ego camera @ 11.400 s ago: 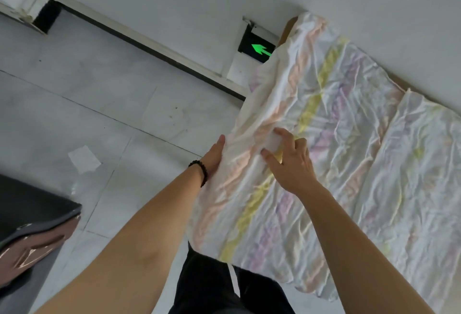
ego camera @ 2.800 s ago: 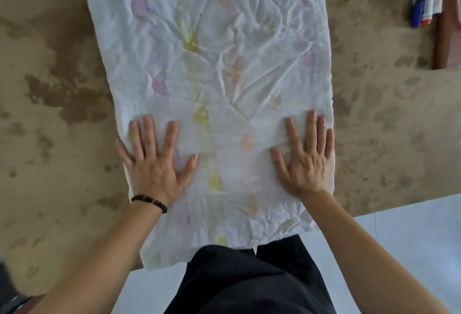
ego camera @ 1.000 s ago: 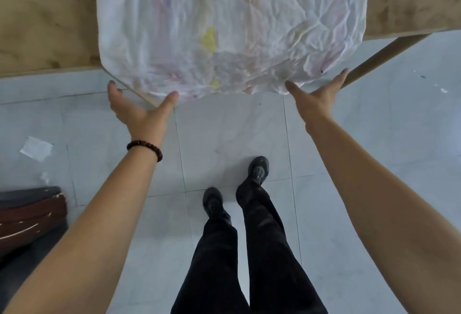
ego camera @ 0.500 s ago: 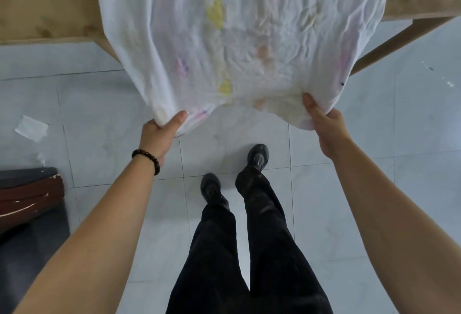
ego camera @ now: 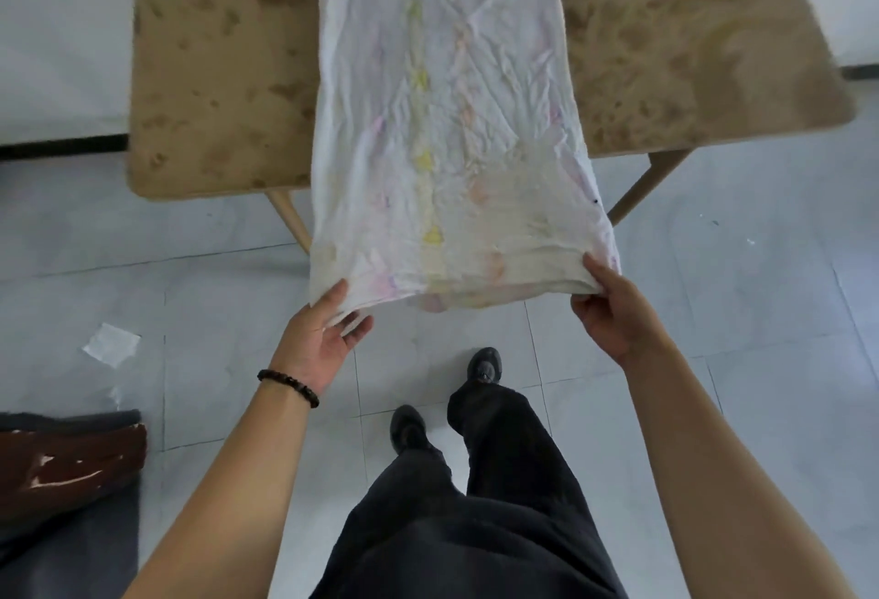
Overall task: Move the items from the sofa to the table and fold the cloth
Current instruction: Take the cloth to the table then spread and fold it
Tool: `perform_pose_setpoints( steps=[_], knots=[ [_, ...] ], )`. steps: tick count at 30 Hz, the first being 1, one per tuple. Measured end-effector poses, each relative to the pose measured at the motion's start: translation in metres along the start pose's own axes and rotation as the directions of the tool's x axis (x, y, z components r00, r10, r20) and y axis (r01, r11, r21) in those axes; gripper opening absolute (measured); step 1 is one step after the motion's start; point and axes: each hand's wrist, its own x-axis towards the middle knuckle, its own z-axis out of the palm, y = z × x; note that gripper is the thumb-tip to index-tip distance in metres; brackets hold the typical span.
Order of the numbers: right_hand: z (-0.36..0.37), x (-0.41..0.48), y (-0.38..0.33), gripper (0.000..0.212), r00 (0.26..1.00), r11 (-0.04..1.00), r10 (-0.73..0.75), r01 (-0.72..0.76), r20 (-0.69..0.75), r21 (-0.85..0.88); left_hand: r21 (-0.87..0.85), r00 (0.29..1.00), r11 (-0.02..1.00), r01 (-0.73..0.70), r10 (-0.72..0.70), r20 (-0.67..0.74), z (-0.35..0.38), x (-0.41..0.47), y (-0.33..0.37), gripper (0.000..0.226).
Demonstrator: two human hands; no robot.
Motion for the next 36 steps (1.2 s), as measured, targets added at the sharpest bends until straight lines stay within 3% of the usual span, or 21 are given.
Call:
perform_pose_setpoints(
  steps=[6,11,16,22,26,29,30,32,34,35,36],
  knots=[
    [0.029,-0.056,-0.026,0.027,0.99,0.989,-0.139,0.138,-0.016,-0.058,-0.081,0.997,0.994,-0.072,0.073,0.003,0.02,-0.046,0.051,0.043],
    [0.046,-0.061,-0.041,0.032,0.972,0.976,-0.219,0.219,-0.08,-0.008,-0.105,0.976,0.988,-0.112,0.089,-0.2,0.04,-0.043,0.079,0.035],
    [0.069,-0.032,-0.081,0.023,0.969,0.963,-0.249,0.249,-0.013,0.107,-0.158,0.972,0.981,-0.114,0.077,-0.224,0.073,-0.018,0.121,0.005],
    [0.125,0.055,-0.152,0.013,0.983,0.972,-0.175,0.165,0.051,0.165,-0.292,0.957,0.949,-0.122,0.035,-0.287,0.133,0.063,0.188,0.014],
    [0.172,0.138,-0.205,0.01,0.995,0.987,-0.086,0.077,0.055,0.143,-0.274,0.927,0.95,-0.153,0.042,-0.372,0.178,0.144,0.235,0.016],
    [0.207,0.201,-0.233,0.02,1.0,0.979,0.007,-0.011,0.02,0.203,-0.245,0.891,0.944,-0.22,0.092,-0.444,0.211,0.201,0.269,0.005],
    [0.217,0.217,-0.241,0.028,0.999,0.981,0.033,-0.037,0.023,0.189,-0.234,0.887,0.941,-0.245,0.121,-0.445,0.22,0.217,0.276,0.015],
    [0.231,0.245,-0.25,0.036,0.997,0.997,0.077,-0.077,-0.005,0.0,-0.145,0.884,0.965,-0.218,0.133,-0.448,0.228,0.242,0.282,0.04],
    [0.238,0.262,-0.247,0.042,0.996,0.949,0.056,-0.074,-0.067,-0.306,0.163,0.868,0.975,-0.151,0.21,-0.451,0.234,0.256,0.276,0.035],
    [0.239,0.265,-0.242,0.046,0.996,0.891,0.001,-0.04,-0.085,-0.452,0.394,0.853,0.912,-0.115,0.294,-0.432,0.234,0.259,0.271,0.028],
    [0.241,0.265,-0.237,0.049,0.994,0.805,-0.08,0.022,-0.072,-0.593,0.634,0.845,0.77,-0.075,0.386,-0.369,0.233,0.263,0.265,0.03]
  ],
)
